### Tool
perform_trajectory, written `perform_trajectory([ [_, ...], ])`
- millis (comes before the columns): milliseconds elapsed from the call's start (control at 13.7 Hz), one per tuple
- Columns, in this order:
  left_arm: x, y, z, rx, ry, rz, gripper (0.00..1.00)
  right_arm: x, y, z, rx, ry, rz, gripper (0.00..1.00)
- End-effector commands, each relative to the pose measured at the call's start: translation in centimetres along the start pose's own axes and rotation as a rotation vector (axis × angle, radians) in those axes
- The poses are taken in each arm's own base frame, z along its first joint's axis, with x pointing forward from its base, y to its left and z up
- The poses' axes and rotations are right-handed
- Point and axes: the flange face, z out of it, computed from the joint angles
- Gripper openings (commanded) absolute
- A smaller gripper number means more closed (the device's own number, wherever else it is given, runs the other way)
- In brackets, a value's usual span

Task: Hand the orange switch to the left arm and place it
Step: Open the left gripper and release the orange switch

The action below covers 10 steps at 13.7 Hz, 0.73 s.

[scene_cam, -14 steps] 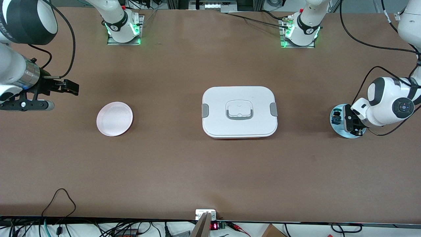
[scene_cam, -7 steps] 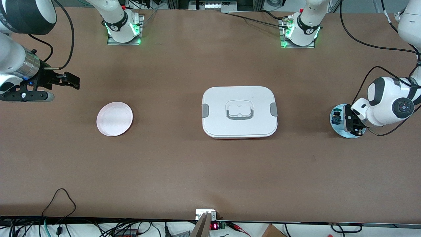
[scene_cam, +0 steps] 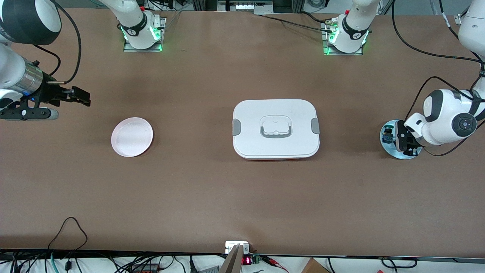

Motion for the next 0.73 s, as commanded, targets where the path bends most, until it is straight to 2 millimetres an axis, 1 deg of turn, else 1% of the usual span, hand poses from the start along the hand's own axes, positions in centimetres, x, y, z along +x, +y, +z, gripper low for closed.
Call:
perform_trajectory([
  [0, -0.4, -0.3, -0.6, -0.006, -0.01, 0.031, 1.0, -0.7, -0.2, -1.8, 0.012, 0.039, -0.005, 1.0],
  [146, 0.2, -0.3, -1.5, -0.031, -0.022, 0.038, 1.0, -0.8, 0.2, -3.6, 0.006, 0.068, -0.004, 1.0],
  [219, 0.9, -0.3, -2.6, -0.039, -0.026, 0.041, 1.0, -0.7, 0.6, -4.0, 0.008, 0.077, -0.012, 1.0],
  [292, 1.1, -0.2, -3.6, -0.047, -0.035, 0.044, 1.0, -0.8, 0.6, -4.3, 0.008, 0.076, -0.015, 1.0],
  [364, 0.9, 0.1, -4.6, -0.068, -0.046, 0.034, 1.0, -0.9, 0.6, -4.5, 0.006, 0.068, -0.017, 1.0],
  [437, 0.8, 0.2, -6.1, -0.084, -0.057, 0.016, 1.0, -1.2, 0.4, -4.6, 0.006, 0.05, -0.022, 1.0],
  [583, 2.1, -0.2, -9.4, -0.134, -0.068, -0.042, 1.0, -1.8, 0.7, -4.8, 0.006, 0.016, -0.063, 1.0],
  [656, 2.9, -0.7, -11.2, -0.154, -0.076, -0.069, 1.0, -2.0, 1.2, -4.9, 0.015, 0.016, -0.086, 1.0],
])
